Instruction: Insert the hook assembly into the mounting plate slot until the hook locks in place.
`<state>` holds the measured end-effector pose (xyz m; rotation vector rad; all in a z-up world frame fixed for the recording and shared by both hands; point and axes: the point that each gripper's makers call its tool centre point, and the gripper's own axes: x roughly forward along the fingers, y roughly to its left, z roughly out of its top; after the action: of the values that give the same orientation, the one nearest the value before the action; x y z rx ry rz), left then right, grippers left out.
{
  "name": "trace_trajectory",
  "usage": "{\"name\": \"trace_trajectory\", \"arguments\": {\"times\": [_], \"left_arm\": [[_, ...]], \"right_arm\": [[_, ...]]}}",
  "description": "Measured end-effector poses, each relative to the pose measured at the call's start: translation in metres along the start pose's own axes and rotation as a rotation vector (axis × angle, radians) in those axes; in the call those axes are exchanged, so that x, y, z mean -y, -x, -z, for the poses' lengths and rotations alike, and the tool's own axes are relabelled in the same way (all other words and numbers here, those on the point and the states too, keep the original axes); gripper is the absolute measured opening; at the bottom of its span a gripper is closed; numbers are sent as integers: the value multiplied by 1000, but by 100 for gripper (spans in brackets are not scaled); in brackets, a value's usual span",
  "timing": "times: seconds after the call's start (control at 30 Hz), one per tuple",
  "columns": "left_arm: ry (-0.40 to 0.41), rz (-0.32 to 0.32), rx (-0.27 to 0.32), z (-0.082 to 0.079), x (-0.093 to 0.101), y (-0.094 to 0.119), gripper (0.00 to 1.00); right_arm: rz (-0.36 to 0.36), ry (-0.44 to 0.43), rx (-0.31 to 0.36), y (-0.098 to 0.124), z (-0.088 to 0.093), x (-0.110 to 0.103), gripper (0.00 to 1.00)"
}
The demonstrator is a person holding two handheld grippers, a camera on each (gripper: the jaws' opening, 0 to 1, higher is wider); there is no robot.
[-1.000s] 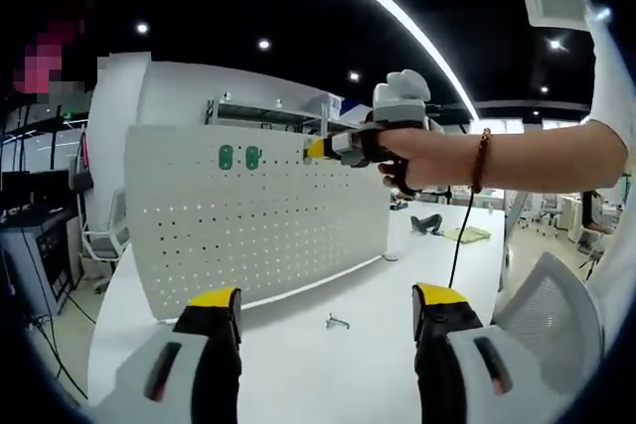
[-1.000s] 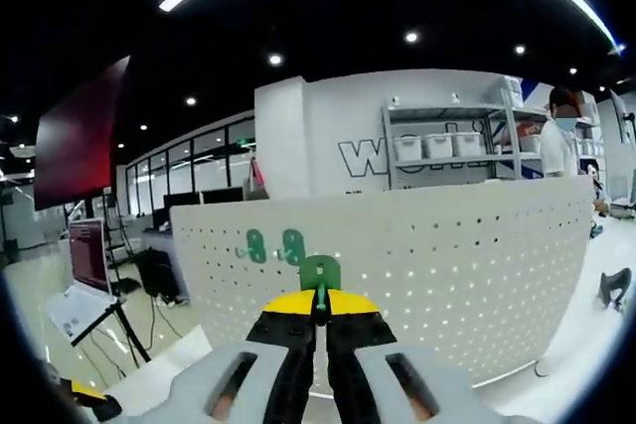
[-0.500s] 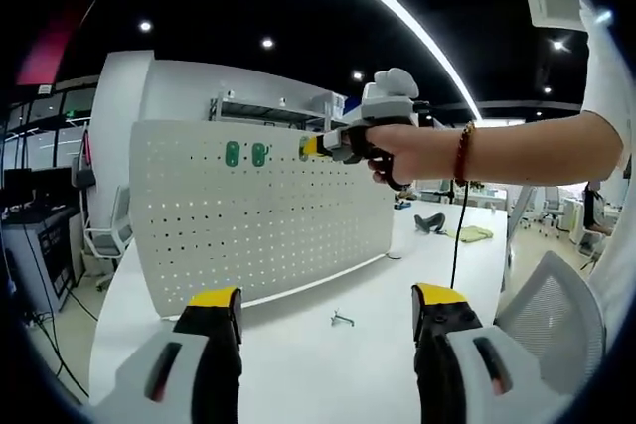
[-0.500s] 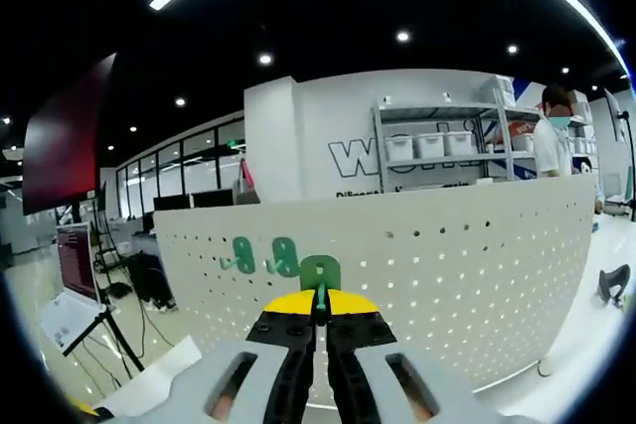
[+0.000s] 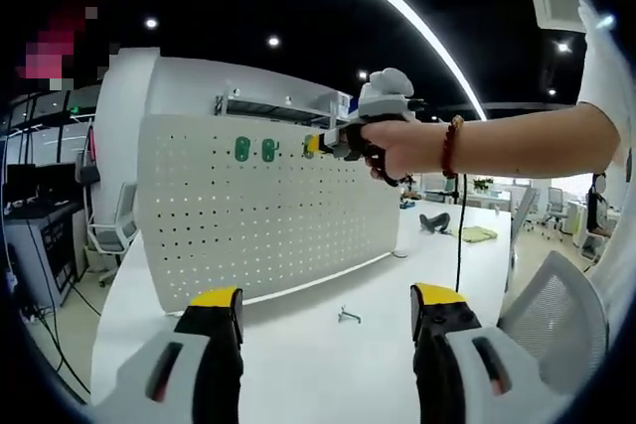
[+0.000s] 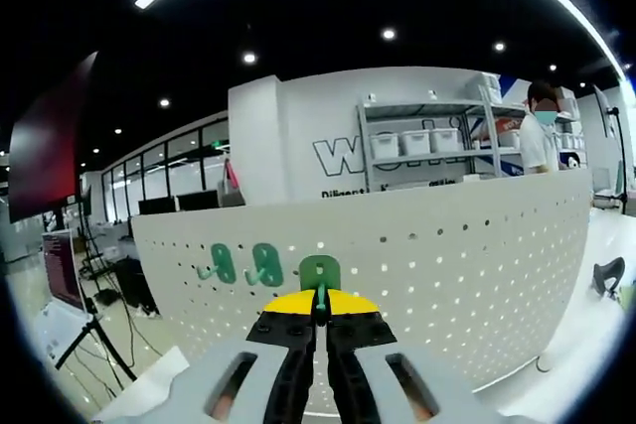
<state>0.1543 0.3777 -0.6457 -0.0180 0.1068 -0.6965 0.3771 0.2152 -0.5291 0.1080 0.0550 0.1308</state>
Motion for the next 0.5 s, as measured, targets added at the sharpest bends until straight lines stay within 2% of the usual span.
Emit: {"name": "trace_trajectory", "arguments": {"times": [0.33, 0.5], "left_arm": [[18, -20, 11, 0, -7, 3, 71], [21, -27, 8, 1, -9, 5, 71]], "right_arm": [[13, 3, 3, -15, -5, -2, 1], [11, 15, -15, -21, 0, -2, 1]]}}
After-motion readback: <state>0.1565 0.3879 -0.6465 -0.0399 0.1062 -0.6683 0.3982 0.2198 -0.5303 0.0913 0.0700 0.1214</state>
